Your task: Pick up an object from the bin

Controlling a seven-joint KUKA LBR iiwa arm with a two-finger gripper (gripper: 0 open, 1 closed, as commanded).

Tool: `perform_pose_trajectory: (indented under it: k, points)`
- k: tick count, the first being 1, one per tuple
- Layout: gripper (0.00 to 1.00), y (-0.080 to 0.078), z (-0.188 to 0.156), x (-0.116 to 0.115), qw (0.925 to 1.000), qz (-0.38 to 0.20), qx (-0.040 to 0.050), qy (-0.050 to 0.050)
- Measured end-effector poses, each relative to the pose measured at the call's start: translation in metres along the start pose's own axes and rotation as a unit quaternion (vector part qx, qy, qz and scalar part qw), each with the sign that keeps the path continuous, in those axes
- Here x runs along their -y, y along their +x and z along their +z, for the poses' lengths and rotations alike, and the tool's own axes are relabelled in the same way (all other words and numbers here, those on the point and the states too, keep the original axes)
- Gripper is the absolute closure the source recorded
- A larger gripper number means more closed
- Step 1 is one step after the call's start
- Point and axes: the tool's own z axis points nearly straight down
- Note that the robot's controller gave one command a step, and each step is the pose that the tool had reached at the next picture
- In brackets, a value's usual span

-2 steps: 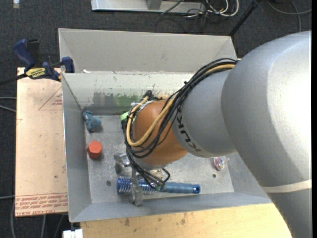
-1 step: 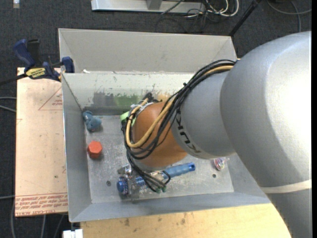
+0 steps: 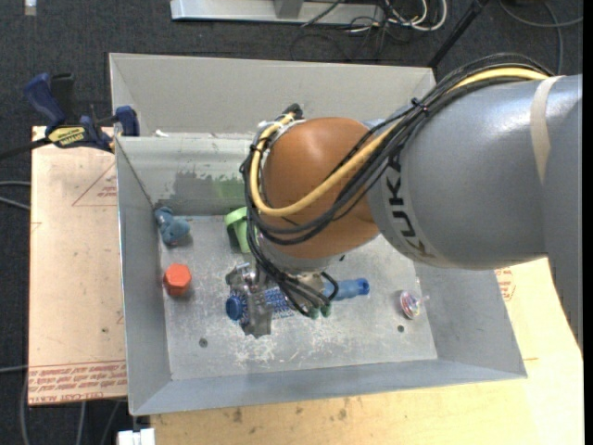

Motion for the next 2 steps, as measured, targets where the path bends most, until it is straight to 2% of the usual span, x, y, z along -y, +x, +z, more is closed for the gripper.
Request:
perform_pose_trajectory:
  k: [1,2]
  points:
    - [1.0,-0.025,0.009,0.011,0.9808,-0.195,-0.0038,-0.001]
    - [1.0,-0.029,-0.03,-0.006,0.9785,-0.206,-0.0017,-0.001]
